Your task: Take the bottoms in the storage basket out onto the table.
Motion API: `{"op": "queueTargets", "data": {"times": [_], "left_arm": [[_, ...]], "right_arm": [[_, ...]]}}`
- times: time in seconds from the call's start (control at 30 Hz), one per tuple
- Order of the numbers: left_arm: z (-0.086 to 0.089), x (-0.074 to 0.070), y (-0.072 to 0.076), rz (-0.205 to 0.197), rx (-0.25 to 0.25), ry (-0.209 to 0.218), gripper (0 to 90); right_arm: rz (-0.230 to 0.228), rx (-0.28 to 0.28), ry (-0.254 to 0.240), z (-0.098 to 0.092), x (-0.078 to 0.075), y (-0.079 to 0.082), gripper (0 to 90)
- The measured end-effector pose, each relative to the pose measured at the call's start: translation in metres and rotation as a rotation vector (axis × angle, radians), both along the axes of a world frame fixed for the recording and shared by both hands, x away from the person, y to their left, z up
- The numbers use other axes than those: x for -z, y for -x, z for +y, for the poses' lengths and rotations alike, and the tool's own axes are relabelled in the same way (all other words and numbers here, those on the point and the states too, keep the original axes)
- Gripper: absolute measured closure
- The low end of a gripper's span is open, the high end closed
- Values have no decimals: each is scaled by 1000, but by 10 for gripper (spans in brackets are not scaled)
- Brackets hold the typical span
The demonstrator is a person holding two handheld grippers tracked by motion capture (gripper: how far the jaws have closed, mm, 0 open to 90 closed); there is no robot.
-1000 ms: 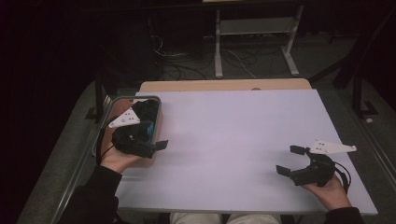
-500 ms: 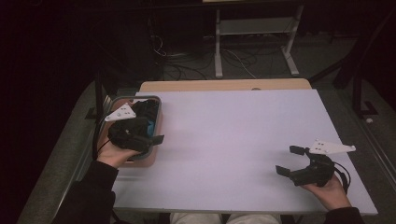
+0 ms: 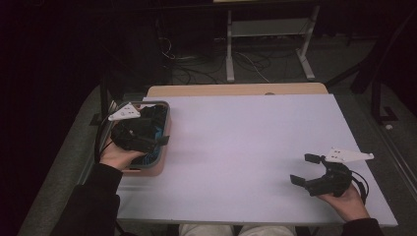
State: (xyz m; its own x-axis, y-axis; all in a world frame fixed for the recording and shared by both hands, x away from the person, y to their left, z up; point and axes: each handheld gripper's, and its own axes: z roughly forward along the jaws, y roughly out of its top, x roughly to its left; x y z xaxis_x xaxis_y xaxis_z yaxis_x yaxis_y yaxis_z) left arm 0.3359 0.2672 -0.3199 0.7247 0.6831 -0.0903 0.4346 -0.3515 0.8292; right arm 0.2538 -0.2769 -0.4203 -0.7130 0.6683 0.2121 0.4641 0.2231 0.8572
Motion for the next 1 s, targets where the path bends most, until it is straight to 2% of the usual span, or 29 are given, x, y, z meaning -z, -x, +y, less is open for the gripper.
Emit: {"op": "queueTargets", "data": {"times": [0.13, 0.5, 0.8, 1.0], "left_arm": [[2, -2, -5, -9, -14, 4, 0], [4, -6, -20, -1, -41, -5, 0], [8, 1, -35, 17, -82, 2, 0], [16, 8, -49, 41, -140, 13, 0]], "right_arm": [[0, -1, 1, 0, 0, 0, 0], [2, 1, -1, 0, 0, 0, 0], [0, -1, -1, 0, 1, -1, 0], [5, -1, 0, -1, 2, -1, 0]]}}
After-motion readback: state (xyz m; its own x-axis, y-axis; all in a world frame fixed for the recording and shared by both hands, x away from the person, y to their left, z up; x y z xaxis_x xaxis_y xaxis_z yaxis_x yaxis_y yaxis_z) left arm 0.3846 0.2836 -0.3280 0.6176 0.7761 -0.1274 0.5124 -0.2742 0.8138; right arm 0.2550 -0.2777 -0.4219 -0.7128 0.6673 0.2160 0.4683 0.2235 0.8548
